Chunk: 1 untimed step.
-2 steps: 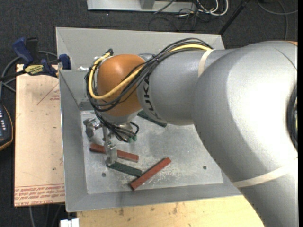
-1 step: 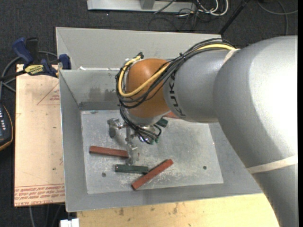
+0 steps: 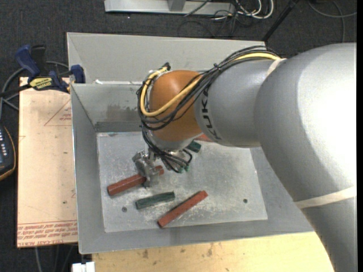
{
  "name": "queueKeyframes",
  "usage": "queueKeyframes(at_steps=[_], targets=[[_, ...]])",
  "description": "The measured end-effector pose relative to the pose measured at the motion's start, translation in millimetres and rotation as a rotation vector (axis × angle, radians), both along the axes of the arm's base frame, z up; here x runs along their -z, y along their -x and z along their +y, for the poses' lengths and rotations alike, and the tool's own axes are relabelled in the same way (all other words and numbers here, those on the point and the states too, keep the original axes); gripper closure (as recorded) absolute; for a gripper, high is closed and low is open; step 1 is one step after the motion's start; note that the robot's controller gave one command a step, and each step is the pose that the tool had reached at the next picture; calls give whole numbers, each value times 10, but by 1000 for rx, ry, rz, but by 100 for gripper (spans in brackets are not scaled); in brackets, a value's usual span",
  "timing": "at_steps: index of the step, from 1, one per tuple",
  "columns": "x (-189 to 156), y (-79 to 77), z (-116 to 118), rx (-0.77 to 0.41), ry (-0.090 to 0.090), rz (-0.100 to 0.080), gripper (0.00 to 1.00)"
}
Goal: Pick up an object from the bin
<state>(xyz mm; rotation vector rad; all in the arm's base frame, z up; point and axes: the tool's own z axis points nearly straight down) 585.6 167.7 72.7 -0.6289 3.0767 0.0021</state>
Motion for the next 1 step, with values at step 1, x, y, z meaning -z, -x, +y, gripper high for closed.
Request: queueKeyframes(at_steps=[1], targets=[[-1360,43,-17,-55,-2,-11,100]])
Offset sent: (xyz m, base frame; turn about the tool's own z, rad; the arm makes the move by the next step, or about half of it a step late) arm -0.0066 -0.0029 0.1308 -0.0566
